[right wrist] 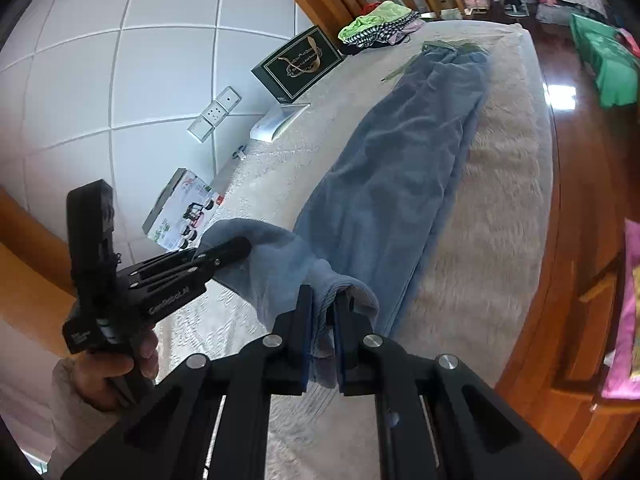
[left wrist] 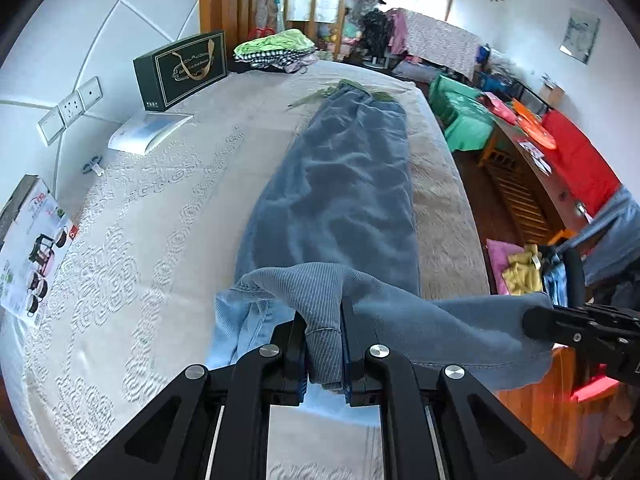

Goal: Fold clothes
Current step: 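Lift the hem with both grippers and fold it toward the waistband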

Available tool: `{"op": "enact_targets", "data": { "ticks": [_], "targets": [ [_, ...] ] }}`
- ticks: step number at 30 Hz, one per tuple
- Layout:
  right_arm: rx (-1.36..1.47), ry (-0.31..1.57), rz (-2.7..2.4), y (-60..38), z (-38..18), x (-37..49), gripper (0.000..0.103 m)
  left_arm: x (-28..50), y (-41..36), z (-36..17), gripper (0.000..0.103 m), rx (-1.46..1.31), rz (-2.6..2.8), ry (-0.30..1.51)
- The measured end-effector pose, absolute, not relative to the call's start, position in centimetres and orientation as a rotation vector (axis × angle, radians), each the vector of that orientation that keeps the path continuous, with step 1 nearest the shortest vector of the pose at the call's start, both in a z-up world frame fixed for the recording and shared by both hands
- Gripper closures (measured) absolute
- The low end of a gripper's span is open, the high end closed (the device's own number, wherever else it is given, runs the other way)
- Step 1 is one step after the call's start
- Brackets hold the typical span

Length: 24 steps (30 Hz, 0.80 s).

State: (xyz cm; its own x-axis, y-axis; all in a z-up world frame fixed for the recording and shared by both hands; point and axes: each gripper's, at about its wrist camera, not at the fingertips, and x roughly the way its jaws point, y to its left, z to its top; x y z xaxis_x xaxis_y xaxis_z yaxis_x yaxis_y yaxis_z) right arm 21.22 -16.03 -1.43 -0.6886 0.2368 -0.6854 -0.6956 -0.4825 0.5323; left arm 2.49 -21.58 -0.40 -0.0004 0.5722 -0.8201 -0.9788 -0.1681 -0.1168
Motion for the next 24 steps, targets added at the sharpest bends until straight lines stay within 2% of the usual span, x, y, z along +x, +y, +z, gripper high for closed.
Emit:
{"op": "enact_targets", "data": {
  "ticks": [9,24],
  "targets": [
    [-0.767,1.134,2.2,-3.5,-1.5,19.9,0.094,-0.1,-8.2,-0.3,0.091,-0.916,1.557,0.543],
    [-0.781,1.185,2.136,23.3,-3.5,20.1,0.094,-1.0,21.6,-1.2,0.09,-0.935,1.547,0.643]
  ]
}}
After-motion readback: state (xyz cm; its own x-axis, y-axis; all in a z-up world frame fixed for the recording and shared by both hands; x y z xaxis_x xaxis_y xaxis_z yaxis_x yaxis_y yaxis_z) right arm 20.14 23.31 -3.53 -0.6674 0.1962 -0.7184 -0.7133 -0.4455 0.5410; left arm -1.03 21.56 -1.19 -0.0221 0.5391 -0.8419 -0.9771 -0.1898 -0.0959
